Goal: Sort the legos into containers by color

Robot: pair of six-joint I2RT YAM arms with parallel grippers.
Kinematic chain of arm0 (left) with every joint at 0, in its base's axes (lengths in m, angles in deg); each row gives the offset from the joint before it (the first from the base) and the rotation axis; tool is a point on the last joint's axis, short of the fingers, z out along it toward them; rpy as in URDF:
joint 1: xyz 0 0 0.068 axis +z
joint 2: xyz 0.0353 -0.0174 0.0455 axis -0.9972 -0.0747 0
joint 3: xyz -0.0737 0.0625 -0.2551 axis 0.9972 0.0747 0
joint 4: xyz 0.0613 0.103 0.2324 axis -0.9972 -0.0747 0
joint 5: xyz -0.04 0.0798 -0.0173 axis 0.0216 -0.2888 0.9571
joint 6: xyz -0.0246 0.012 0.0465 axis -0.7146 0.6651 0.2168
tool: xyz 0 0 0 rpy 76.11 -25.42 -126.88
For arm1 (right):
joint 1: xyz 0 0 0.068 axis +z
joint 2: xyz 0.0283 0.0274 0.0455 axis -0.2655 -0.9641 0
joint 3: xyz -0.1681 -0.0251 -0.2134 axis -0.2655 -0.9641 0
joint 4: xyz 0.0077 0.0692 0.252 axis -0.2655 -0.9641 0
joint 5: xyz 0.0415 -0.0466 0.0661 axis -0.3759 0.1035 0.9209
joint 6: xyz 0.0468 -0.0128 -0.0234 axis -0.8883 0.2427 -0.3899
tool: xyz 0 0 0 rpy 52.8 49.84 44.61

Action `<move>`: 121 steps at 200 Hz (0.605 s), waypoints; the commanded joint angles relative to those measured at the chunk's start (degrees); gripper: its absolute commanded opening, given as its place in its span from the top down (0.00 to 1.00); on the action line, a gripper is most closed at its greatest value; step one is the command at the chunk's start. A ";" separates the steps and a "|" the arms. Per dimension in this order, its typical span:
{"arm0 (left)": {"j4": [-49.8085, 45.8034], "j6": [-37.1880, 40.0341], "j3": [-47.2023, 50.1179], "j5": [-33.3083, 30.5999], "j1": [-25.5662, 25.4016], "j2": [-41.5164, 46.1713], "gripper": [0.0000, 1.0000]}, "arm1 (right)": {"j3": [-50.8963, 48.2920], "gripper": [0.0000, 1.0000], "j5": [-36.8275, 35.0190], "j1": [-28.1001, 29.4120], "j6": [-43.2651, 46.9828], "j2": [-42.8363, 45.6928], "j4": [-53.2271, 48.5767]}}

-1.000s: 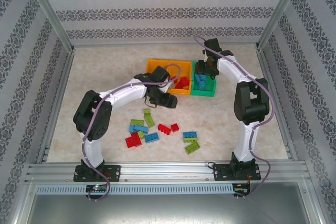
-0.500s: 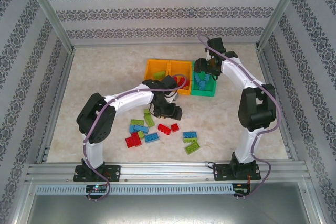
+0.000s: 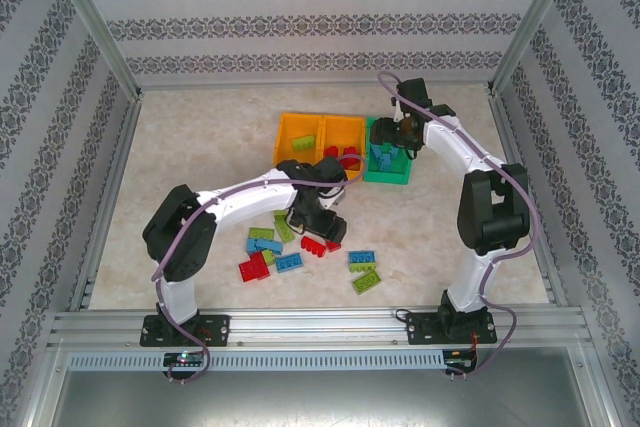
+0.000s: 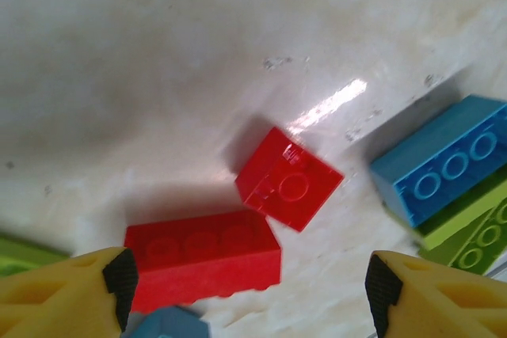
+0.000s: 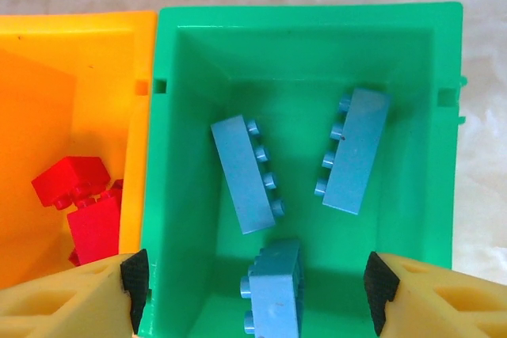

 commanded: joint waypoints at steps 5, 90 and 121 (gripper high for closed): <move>-5.24 1.53 0.76 -4.57 -0.71 1.67 0.22 | -1.62 0.25 0.68 -0.99 1.17 2.67 1.08; -0.42 -6.58 5.58 -6.66 -4.22 2.67 0.18 | -1.74 0.25 0.70 -1.67 0.91 2.83 1.27; 0.16 -6.64 5.08 -7.40 -5.14 2.06 0.17 | -2.17 0.25 0.79 -1.66 0.82 2.90 1.27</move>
